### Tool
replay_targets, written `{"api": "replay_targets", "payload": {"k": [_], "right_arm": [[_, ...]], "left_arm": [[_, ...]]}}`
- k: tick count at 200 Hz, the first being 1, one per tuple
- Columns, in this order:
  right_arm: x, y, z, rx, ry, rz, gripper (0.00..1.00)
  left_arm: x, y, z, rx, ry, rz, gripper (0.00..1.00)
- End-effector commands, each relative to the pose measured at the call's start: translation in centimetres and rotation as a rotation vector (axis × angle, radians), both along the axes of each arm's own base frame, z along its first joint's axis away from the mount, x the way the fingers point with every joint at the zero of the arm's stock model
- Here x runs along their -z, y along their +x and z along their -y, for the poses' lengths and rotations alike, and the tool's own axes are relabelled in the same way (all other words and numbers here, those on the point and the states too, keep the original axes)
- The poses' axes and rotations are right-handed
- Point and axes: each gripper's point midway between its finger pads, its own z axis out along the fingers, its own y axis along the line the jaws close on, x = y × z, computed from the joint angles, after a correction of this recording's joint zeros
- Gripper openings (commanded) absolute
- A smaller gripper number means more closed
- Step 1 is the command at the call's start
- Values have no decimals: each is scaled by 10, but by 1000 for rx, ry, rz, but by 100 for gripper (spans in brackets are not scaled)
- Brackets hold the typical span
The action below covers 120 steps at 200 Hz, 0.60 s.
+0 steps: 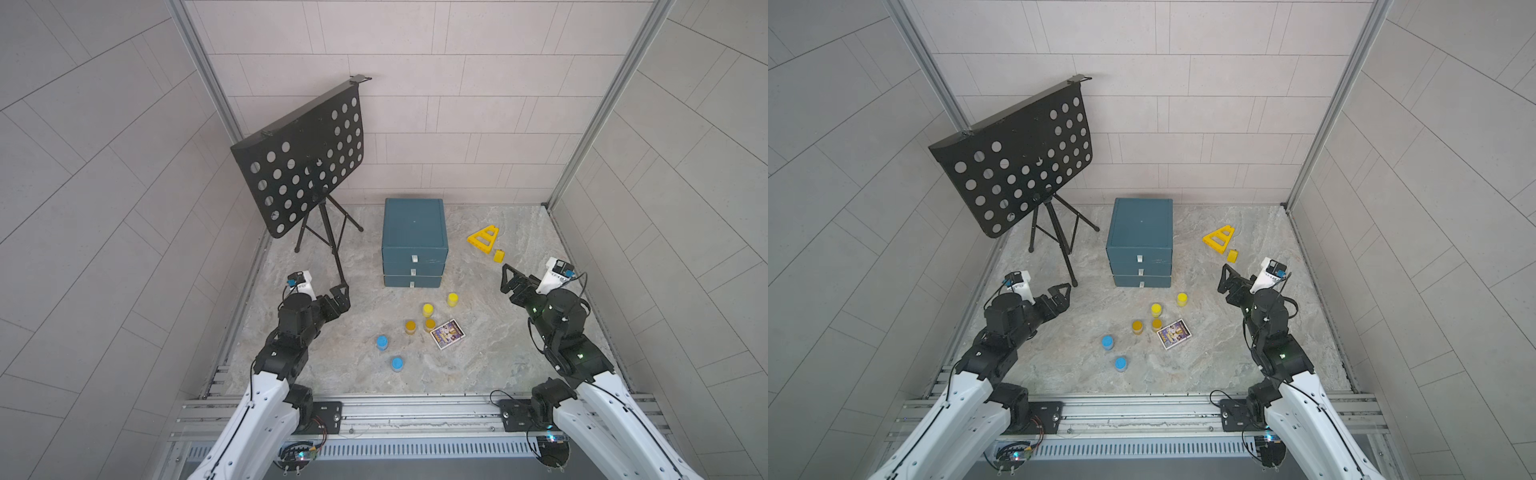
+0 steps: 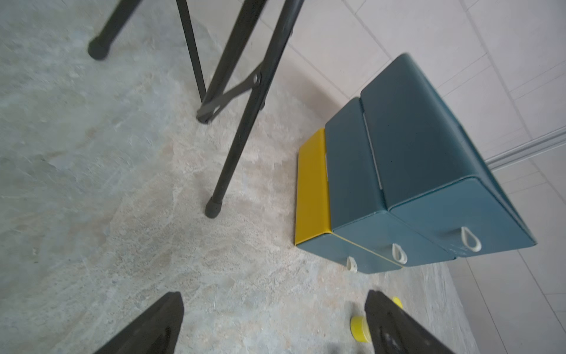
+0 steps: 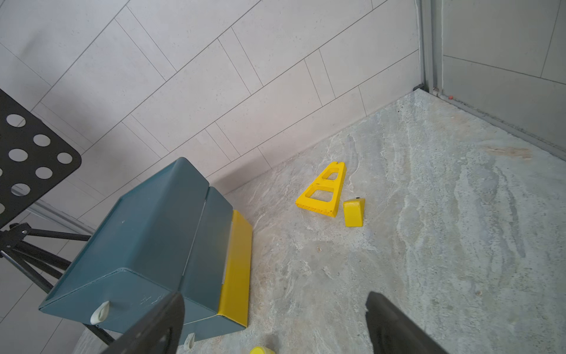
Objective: Put the paint cans in the drawer according to color
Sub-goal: Open the drawer in the storage box.
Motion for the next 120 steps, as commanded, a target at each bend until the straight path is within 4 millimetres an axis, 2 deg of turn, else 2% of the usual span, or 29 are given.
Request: {"api": "replay_targets", "payload": {"k": [1,16,21,24,32,40,58,76,90,104,120], "right_arm": [[26,-8,-1,-17,-61,-165,95],[28,-9,-5,-35,-110,-216,95],[35,-10,-7,-43,-137,-249,95],[26,-8,-9,-45,-145,-241,95],[26,-8,-14,-61,-179,-270,94],[26,-9,-21,-85,-208,-291,92],[25,-12,-45,-144,-269,-317,86],[22,-16,-60,-174,-328,-326,82],[22,-17,-67,-196,-310,-337,80],[16,-15,-81,-244,-244,-333,74],[16,-15,-110,-335,-89,-348,65]], "left_arm": [[-31,-5,21,94,12,42,100],[-31,-13,25,94,151,35,100],[-30,-14,25,84,215,25,100],[-28,-16,25,77,260,16,100],[-28,-18,23,48,392,-3,100],[-29,-21,20,3,534,-16,100],[-40,-28,35,-9,740,12,100],[-38,-26,50,-2,698,-2,100],[-40,-23,66,42,630,25,100],[-48,-23,72,54,559,41,100],[-54,-25,70,40,521,48,97]]}}
